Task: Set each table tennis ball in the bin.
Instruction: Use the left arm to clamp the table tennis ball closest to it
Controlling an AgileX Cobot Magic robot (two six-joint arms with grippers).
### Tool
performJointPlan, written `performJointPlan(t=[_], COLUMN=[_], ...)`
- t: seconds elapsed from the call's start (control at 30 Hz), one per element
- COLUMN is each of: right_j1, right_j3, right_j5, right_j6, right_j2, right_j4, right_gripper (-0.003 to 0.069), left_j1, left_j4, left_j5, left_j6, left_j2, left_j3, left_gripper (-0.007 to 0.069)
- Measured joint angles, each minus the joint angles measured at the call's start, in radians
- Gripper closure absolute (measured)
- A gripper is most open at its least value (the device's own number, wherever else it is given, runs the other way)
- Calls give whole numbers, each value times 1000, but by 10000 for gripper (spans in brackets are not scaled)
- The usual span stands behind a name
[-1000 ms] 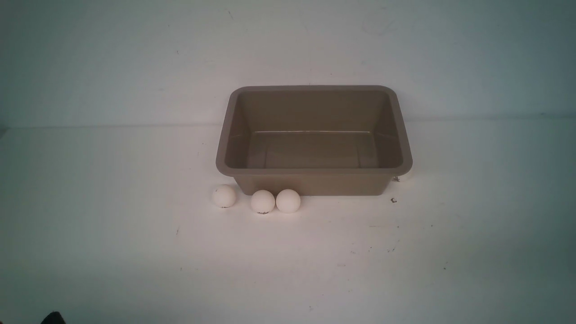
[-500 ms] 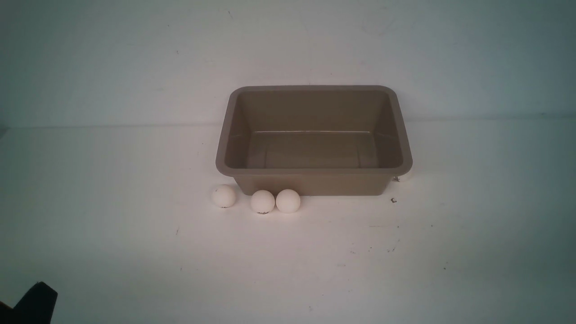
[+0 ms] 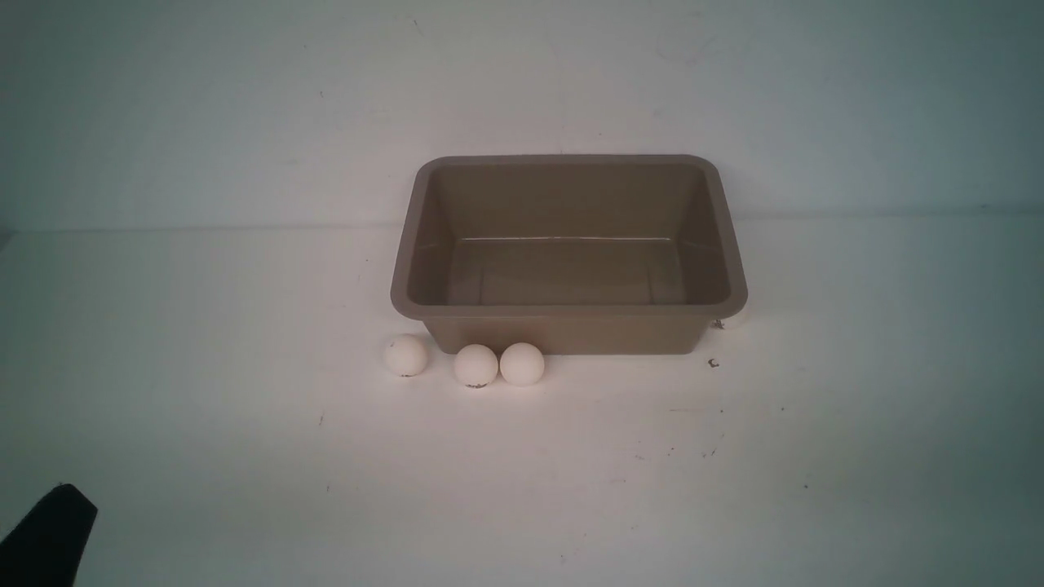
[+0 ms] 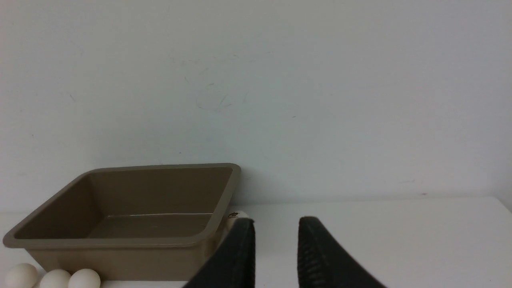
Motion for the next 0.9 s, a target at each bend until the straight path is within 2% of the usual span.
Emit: performJointPlan(t=[0.1, 0.23, 0.37, 0.5, 0.63, 0.9], right_j1=[0, 0, 0, 0, 0, 0], right_j3=[0, 0, 0, 0, 0, 0], right_j5=[-1, -1, -1, 10, 27, 34], right_j6=[0, 0, 0, -23, -73, -148], right_j2=[0, 0, 0, 0, 0, 0], right_j4=[0, 0, 11, 19, 28, 81], right_gripper=[512, 512, 512, 512, 501, 410], left_j1=[0, 0, 0, 0, 0, 0], left_j4=[-9, -4, -2, -8, -99, -444], left_j5=[100, 228, 264, 274, 252, 153], left_j6=[33, 163, 230, 381, 517, 918], left_j2=[52, 175, 297, 440, 566, 715], left_j3=[-57, -143, -220, -289, -326, -334], left_gripper=[104, 104, 104, 104, 104, 79])
